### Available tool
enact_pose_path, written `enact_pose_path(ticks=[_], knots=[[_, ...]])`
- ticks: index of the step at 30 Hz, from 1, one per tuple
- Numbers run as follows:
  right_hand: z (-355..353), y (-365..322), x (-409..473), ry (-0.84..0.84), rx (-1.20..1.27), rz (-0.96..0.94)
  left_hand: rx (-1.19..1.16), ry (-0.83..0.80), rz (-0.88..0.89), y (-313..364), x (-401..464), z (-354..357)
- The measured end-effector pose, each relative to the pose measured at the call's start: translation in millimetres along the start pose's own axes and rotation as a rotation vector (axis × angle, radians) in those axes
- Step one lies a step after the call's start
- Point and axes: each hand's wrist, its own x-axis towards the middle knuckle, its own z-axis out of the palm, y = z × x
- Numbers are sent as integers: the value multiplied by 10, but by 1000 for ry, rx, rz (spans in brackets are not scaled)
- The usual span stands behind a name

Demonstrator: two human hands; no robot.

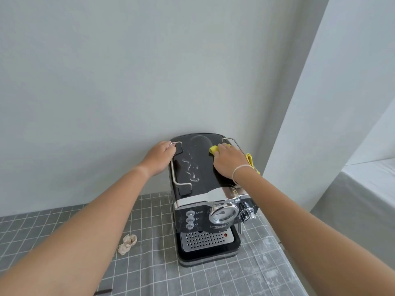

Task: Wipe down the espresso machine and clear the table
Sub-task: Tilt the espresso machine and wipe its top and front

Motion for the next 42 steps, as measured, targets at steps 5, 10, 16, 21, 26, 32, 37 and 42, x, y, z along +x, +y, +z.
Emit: enact_pose_path(ticks=[5, 10, 16, 21, 26, 32, 37, 42], knots=[[36, -6, 20, 1, -13, -29, -6, 10, 8, -11, -15, 6], [70, 29, 46, -18, 8, 10, -11, 0, 3, -21, -1, 6], [88, -25, 325, -75, -42, 179, -25, -1, -22, -25, 21, 12], [125, -15, 117, 16, -32, 33, -10, 5, -19, -21, -6, 10], [69, -8, 151, 76, 124, -7, -8, -1, -15, -4, -18, -8], [76, -97, 418, 41, -31, 58, -3, -20, -30, 20, -18, -18], [126, 63, 194, 125, -60, -43, 11, 3, 8, -6, -15, 0], [129, 90, 229, 113, -39, -39, 7, 2, 17, -15, 4, 6]])
